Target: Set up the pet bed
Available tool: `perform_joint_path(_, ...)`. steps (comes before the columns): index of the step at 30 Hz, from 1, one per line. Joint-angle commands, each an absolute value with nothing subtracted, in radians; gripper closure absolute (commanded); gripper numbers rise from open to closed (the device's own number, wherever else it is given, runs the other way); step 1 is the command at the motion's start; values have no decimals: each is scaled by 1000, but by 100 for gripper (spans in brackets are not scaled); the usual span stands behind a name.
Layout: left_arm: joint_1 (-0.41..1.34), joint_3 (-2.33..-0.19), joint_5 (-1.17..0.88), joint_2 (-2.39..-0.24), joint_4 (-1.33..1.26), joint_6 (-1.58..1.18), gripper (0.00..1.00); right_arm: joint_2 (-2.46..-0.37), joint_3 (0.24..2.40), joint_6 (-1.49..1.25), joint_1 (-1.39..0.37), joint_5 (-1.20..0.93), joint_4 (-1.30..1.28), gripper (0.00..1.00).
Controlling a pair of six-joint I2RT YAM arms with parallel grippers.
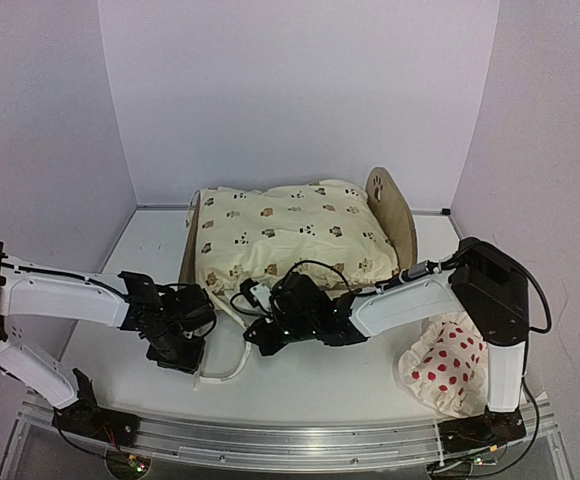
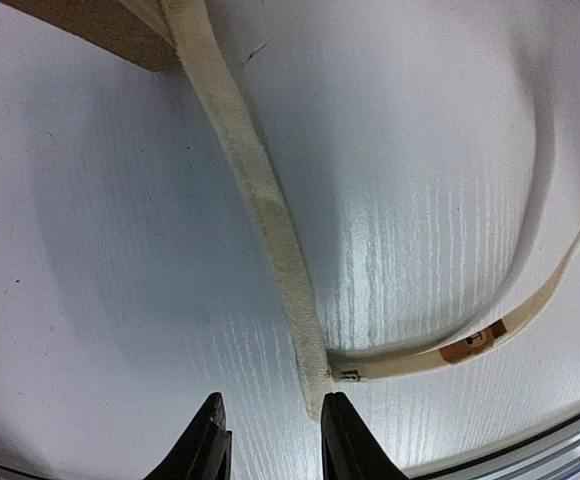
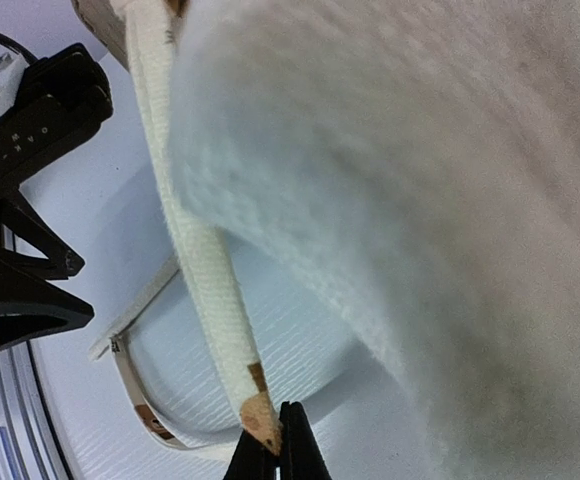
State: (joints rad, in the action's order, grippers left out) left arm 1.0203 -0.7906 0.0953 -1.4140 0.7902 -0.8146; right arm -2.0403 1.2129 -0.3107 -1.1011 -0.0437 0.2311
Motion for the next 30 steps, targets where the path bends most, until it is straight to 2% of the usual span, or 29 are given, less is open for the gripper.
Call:
perform_joint_path(1, 1025, -800, 140, -1436, 787, -839, 69, -1991, 1230, -270, -1104, -1, 134, 100)
perform_joint_path(12, 1025, -775, 115, -1525, 653, -816, 71, -1977, 1231, -269, -1104, -9, 106, 100)
perform_joint_path(17, 1025, -756, 114, -1559, 641, -831, 75, -1983, 1234, -275, -1104, -13, 106, 100)
perform_joint_path(21, 1025, -708, 104, -1544, 602, -845, 82, -1989, 1239, -280, -1103, -19, 105, 100)
perform_joint_path(25, 1025, -674, 96, -1547, 550, -845, 99, -2001, 1252, -285, -1103, -29, 98, 100)
perform_joint_path(30, 1026, -704, 134, -1480, 578, -835, 100, -2032, 1277, -305, -1103, -44, 99, 100)
